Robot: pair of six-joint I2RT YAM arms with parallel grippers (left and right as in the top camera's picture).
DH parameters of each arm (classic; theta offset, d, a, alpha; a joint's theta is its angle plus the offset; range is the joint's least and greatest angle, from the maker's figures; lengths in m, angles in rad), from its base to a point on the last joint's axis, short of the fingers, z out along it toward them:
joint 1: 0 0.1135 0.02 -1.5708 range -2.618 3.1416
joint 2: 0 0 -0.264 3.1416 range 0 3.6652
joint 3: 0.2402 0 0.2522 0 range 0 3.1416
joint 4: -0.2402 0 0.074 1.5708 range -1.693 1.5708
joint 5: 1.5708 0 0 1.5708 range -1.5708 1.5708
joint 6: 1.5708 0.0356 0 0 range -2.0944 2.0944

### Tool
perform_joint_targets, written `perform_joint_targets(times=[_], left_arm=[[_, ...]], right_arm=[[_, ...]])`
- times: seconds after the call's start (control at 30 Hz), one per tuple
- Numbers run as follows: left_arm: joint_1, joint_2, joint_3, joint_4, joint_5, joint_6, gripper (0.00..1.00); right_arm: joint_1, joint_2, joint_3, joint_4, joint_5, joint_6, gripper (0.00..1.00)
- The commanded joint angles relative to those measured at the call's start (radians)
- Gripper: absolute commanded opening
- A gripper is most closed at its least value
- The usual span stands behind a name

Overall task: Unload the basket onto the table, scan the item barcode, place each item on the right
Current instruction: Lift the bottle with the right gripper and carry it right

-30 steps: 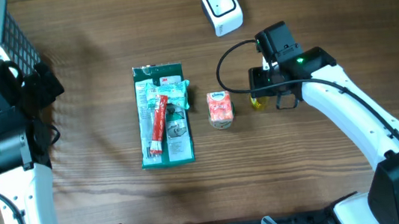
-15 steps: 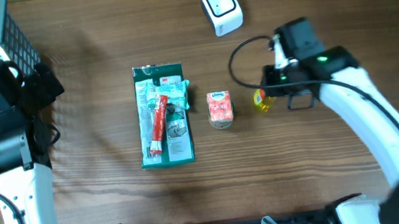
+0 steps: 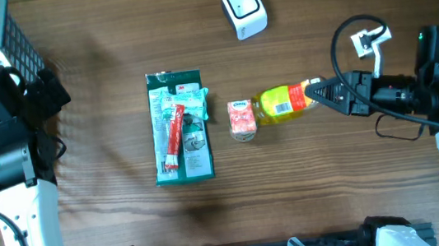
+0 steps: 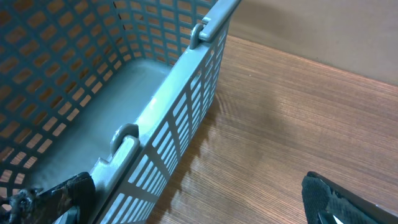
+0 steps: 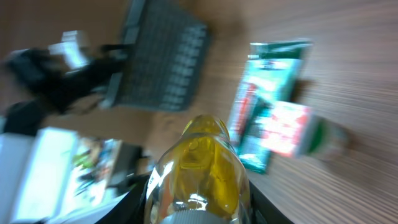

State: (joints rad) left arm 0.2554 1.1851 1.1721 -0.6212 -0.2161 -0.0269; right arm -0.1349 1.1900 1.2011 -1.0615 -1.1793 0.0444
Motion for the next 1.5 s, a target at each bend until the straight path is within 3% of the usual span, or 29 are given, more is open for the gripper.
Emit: perform_joint_targets(times=[0.0, 0.73, 0.83, 1.0, 1.1, 1.2, 1.27, 1.47], left_arm=[[0.005, 0.040, -0.052, -0.057, 0.050, -0.040, 1.00], [0.005, 0.040, -0.052, -0.057, 0.050, -0.040, 1.00], [0.005, 0.040, -0.052, -0.057, 0.050, -0.040, 1.00], [0.005, 0.040, -0.052, -0.057, 0.050, -0.040, 1.00], [0.005, 0.040, -0.052, -0.057, 0.050, -0.040, 1.00], [0.005, 0.040, -0.052, -0.057, 0.050, -0.040, 1.00], [0.005, 0.040, -0.052, -0.057, 0.050, -0.040, 1.00], [0.005, 0.040, -0.052, -0.057, 0.050, -0.040, 1.00]], right_arm=[[-0.005, -0.007, 0.021, 0.010, -0.262, -0.043, 0.04], [-0.005, -0.007, 0.021, 0.001, -0.246, -0.042, 0.04], [-0.005, -0.007, 0.021, -0.004, -0.124, -0.040, 0.04], [-0.003, -0.007, 0.019, -0.044, 0.327, -0.040, 0.04], [-0.003, -0.005, 0.009, -0.048, 0.590, 0.074, 0.04], [-0.003, -0.002, 0.028, -0.032, 0.637, 0.091, 0.04], [0.000, 0.013, 0.101, -0.065, 0.682, 0.115, 0.04], [0.130, 0.309, 0.745, -0.378, 0.897, 0.112, 0.04]])
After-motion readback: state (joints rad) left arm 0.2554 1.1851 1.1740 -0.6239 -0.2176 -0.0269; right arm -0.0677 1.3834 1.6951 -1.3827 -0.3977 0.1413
